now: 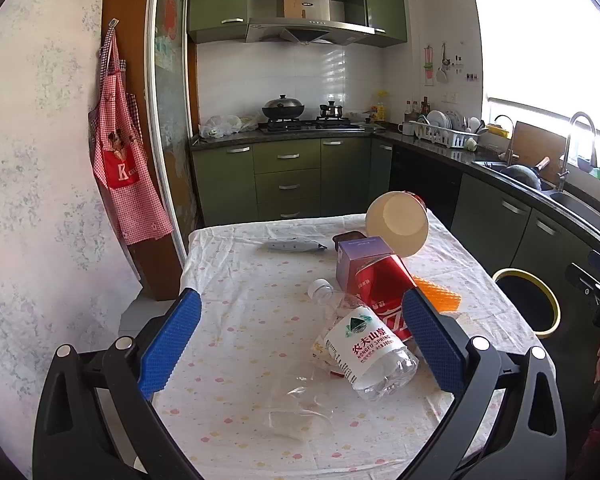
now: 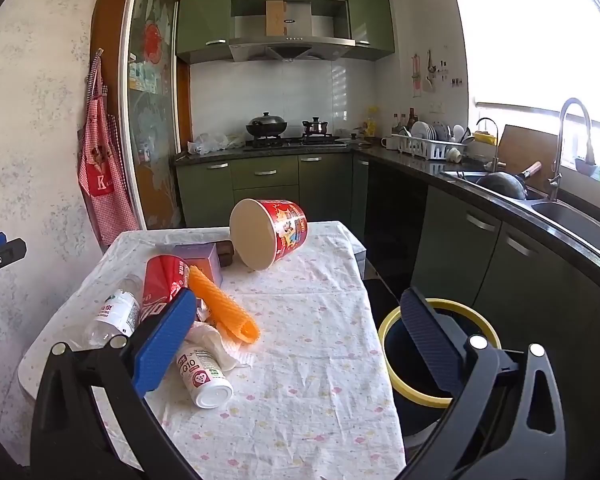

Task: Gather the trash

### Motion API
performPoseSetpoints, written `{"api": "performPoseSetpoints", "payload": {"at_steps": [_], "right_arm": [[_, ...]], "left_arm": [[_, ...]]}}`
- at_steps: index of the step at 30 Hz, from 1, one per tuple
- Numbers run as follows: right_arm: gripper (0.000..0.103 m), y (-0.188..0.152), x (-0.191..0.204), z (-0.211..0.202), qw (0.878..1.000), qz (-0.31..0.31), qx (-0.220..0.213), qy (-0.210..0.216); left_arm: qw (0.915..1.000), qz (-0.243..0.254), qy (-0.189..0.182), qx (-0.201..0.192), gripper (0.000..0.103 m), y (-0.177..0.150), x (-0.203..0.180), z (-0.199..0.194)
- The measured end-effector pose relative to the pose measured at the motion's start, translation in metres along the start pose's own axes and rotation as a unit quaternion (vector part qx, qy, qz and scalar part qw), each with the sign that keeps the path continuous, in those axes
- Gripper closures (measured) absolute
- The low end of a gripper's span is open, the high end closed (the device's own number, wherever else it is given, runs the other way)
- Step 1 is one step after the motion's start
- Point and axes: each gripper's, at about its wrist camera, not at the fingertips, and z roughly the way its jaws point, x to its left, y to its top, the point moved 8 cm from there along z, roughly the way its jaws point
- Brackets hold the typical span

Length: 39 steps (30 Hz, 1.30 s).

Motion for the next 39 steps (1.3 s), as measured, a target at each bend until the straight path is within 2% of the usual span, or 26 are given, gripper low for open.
{"api": "performPoseSetpoints", "payload": {"at_steps": [39], "right_arm": [[0.006, -0.009, -0.005, 0.011, 1.000, 0.006, 0.008, -0.004]], "left_arm": [[0.9999, 0.008, -0.004, 0.010, 0.004, -0.001, -0.003, 0.007]]}}
